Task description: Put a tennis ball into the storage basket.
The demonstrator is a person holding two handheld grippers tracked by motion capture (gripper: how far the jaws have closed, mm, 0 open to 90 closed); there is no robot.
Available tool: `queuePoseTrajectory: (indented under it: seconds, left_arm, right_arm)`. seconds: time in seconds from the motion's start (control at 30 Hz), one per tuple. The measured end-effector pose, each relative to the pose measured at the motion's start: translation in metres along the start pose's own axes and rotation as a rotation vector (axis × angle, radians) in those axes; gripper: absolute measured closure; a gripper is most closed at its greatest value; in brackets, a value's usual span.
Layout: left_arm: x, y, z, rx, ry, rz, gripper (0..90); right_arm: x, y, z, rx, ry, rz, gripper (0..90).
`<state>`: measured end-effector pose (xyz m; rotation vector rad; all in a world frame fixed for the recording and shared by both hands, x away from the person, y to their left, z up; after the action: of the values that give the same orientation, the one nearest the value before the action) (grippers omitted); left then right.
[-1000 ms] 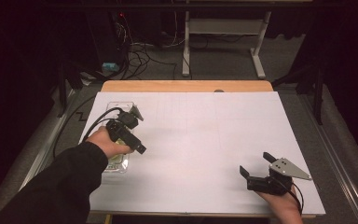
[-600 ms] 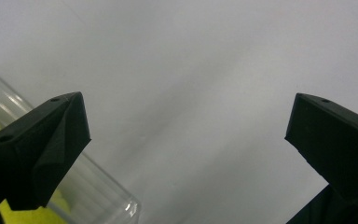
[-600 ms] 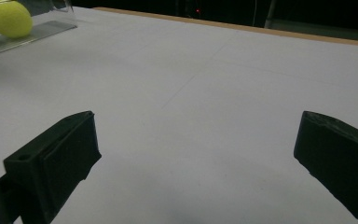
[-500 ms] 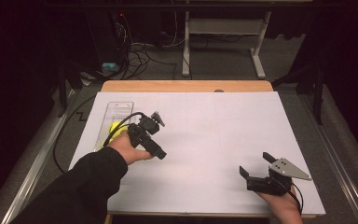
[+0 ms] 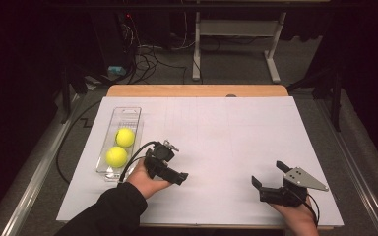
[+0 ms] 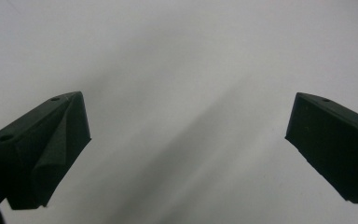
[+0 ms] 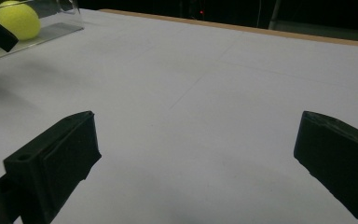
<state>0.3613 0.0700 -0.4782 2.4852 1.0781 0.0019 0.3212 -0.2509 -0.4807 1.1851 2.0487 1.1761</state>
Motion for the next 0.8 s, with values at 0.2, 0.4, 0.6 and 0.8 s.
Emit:
queuePoseTrajectory:
  seconds: [0.2,0.4,0.6,0.8]
  left_arm:
    - [-0.002,-0.011,0.008,-0.165,-0.007,0.007,0.5]
    - [0.003,-0.022,0.005,-0.337,-0.024,0.013,0.5]
    - [0.005,-0.029,-0.005,-0.475,-0.038,0.032,0.4]
    - [0.0,-0.04,-0.009,-0.551,-0.071,0.063,0.2]
  right_arm:
    - [0.003,-0.001,0.002,0.001,0.011,-0.001,0.0]
    - [0.009,0.001,0.002,-0.014,0.02,-0.007,0.0]
    - [0.014,0.003,0.001,-0.029,0.028,0.002,0.0]
    - [0.018,0.002,-0.005,-0.043,0.032,0.022,0.0]
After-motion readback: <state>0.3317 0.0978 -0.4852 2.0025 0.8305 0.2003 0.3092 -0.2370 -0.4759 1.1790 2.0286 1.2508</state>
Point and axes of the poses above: each handheld gripper's, and its own axes: z roughly forward along the jaws, y roughly out of its top, x roughly to its left, the point moved 6 cm from there along z, roughly forward along the jaws, and after that the axes turned 9 degrees about x, right-handed, at the moved point
